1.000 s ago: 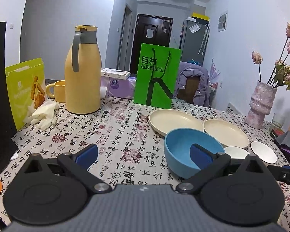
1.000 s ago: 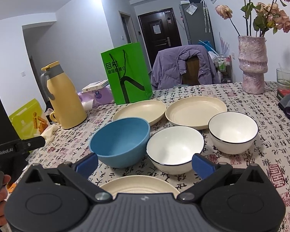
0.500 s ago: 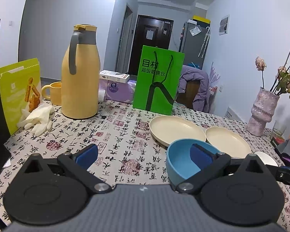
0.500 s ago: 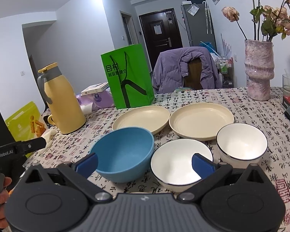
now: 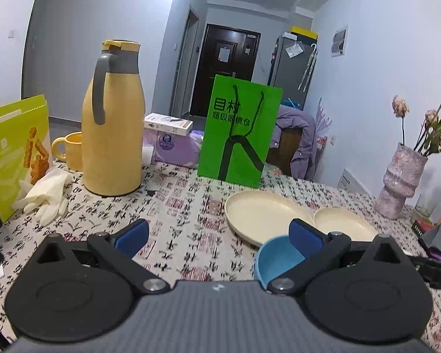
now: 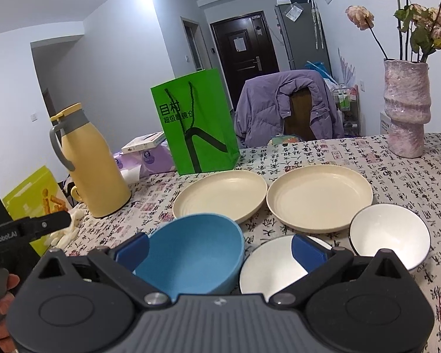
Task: Organize plates and bowls
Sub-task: 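Move both open grippers past the blue and white bowls toward the plates, then bring both grippers to the rim of the cream plate by the green bag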
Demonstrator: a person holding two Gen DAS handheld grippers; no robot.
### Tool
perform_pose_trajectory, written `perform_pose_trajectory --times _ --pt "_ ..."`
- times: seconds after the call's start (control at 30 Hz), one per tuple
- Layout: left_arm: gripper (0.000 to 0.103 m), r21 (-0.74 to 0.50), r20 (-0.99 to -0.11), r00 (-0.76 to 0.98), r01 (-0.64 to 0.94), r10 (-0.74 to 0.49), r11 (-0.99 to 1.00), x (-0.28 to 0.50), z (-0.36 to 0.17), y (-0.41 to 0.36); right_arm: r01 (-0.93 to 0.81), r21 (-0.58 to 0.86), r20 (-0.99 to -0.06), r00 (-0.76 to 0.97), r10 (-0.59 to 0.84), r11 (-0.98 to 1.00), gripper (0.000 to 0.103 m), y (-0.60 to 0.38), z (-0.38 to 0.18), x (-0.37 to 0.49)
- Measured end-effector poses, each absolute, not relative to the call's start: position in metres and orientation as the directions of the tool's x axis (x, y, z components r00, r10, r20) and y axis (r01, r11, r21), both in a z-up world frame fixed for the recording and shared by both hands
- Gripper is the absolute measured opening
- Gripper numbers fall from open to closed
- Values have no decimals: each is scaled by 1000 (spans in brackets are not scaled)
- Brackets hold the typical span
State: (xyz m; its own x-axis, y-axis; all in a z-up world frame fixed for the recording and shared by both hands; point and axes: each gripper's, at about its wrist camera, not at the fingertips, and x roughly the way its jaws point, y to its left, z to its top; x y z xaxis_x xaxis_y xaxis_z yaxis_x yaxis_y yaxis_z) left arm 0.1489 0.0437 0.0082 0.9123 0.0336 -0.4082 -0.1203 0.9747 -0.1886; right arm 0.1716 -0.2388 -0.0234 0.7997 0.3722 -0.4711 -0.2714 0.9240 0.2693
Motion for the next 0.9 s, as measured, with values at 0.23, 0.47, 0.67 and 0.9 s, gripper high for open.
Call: perform_pose_trajectory --times 0.23,0.47,0.67,0.9 --pt "103 -219 -401 916 -102 6 970 169 16 51 -270 265 -468 803 369 925 103 -234 -16 191" --pt "103 -215 -408 913 -104 8 971 191 21 54 -266 264 -478 799 365 927 103 -228 -14 213" --pt "103 -254 -418 908 -106 -10 961 212 25 59 -265 251 -488 796 358 931 103 -221 -12 233" --pt "103 -274 -410 912 -117 -6 955 236 30 61 -276 230 -489 796 356 933 103 -213 -11 254"
